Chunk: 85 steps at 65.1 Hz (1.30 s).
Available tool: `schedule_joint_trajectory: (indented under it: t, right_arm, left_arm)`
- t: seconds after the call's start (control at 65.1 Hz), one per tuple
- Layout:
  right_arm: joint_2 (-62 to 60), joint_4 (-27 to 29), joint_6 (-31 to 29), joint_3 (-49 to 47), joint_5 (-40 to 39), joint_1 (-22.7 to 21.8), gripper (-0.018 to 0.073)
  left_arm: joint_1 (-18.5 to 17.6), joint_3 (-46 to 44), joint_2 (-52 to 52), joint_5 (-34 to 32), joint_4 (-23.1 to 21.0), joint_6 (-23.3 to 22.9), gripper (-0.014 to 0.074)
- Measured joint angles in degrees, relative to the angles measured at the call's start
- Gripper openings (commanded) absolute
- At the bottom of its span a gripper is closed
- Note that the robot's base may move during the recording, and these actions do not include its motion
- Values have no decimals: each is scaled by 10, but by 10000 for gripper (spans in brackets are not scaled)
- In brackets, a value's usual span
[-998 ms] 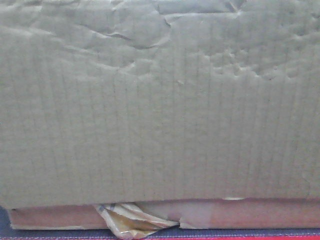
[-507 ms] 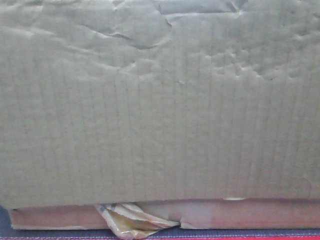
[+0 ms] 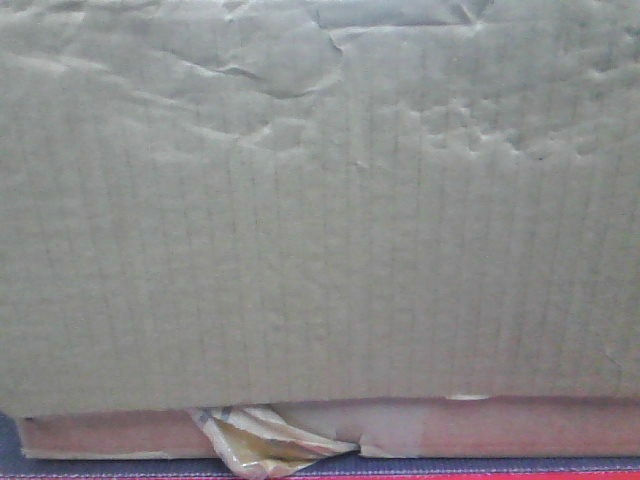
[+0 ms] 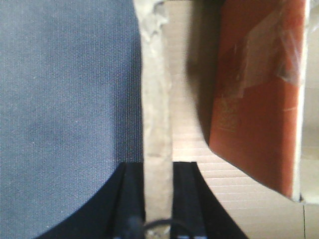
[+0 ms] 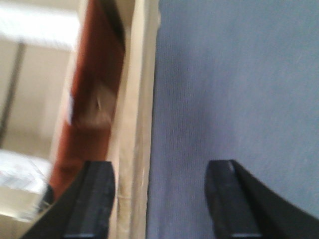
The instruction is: Stack two boxes on right shelf middle
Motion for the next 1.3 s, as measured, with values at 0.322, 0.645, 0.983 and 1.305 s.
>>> schedule_joint_trajectory:
  t: [0.322,0.645,0.983,1.305]
  right_arm:
    - [4,1,0,33,4,9,254]
    - [4,14,1,33,1,13,-165]
    - [4,-3,17,19,-20,21,-151]
    - [-18,-124,77,-39,-138,56,-152]
  left_arm:
    - [0,0,0,0,0,0,-111]
    - [0,0,0,0,0,0,-111]
    - [-5,-37,3,6,35,-20,-111]
    - [-13,-146,3,-22,136,-29,-111]
